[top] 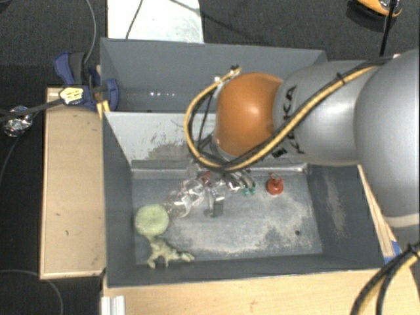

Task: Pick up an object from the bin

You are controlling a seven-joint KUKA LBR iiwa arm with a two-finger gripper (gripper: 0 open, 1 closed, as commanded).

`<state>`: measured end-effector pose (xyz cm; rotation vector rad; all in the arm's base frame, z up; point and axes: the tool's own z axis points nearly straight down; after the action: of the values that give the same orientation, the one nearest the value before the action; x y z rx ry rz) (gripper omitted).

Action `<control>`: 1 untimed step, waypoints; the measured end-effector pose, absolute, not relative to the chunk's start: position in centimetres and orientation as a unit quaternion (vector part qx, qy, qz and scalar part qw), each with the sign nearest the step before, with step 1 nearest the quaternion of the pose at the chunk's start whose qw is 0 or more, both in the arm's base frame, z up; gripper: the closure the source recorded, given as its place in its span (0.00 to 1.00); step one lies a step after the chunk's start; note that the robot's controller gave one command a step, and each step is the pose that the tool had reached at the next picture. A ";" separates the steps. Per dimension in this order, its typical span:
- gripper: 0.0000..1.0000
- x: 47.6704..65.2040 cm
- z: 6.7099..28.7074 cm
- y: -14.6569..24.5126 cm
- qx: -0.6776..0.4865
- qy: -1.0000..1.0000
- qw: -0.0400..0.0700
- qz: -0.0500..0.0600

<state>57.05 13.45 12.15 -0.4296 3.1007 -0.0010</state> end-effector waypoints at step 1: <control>1.00 56.1 7.7 13.8 -0.229 0.973 0.003 0.002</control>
Offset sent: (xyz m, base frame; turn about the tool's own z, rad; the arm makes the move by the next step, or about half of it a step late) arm 0.0000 0.0000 0.0000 0.0000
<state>56.07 13.77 7.66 -0.7172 3.0531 0.0057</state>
